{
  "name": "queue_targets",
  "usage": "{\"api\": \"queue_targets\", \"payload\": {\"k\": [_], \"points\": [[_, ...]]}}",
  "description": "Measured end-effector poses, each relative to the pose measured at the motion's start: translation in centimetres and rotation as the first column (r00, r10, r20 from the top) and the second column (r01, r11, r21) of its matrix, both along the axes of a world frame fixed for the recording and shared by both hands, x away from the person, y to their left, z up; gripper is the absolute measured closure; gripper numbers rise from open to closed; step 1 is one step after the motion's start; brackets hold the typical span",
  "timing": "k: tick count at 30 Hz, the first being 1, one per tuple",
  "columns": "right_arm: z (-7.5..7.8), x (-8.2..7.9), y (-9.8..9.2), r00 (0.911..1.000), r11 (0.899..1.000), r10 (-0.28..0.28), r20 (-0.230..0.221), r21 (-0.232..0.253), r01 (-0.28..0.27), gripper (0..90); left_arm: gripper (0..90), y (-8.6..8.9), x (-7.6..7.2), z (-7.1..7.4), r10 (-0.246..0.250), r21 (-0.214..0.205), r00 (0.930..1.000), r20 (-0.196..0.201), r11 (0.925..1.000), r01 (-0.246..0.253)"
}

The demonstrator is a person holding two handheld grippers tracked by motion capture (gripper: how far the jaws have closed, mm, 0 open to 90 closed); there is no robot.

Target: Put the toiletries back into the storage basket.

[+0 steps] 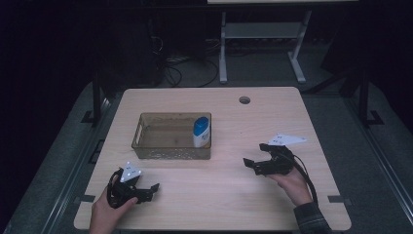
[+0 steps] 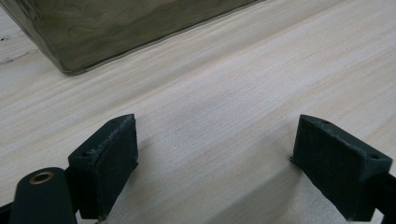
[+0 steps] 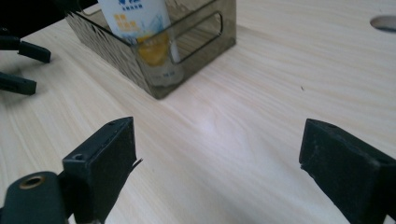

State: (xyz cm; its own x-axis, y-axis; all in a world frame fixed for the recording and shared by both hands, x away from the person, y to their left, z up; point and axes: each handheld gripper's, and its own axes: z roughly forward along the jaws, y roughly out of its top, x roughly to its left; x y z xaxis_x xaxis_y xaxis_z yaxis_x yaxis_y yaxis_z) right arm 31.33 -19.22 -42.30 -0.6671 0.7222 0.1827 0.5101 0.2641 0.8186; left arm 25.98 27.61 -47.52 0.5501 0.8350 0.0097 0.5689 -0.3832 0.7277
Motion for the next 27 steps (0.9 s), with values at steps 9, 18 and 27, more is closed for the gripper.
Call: {"api": "queue_targets", "payload": {"k": [9, 18, 27], "points": [[-0.8, -1.4, -2.0, 0.9989, 0.999, -0.042, -0.02, -0.023, 0.042, 9.8, 12.9, 0.0, 0.0, 0.0, 0.0, 0.001, 1.0, 0.0, 1.0, 0.0], [-3.1, -3.3, -4.5, 0.9925, 0.99, -0.107, -0.06, -0.095, 0.101, 7.8, 12.9, 0.0, 0.0, 0.0, 0.0, 0.003, 1.0, 0.0, 1.0, 0.0], [-4.8, -4.8, -6.0, 0.9852, 0.973, -0.154, -0.075, -0.186, 0.138, 4.1, 12.9, 0.0, 0.0, 0.0, 0.0, 0.003, 1.0, 0.0, 1.0, 0.0]]}}
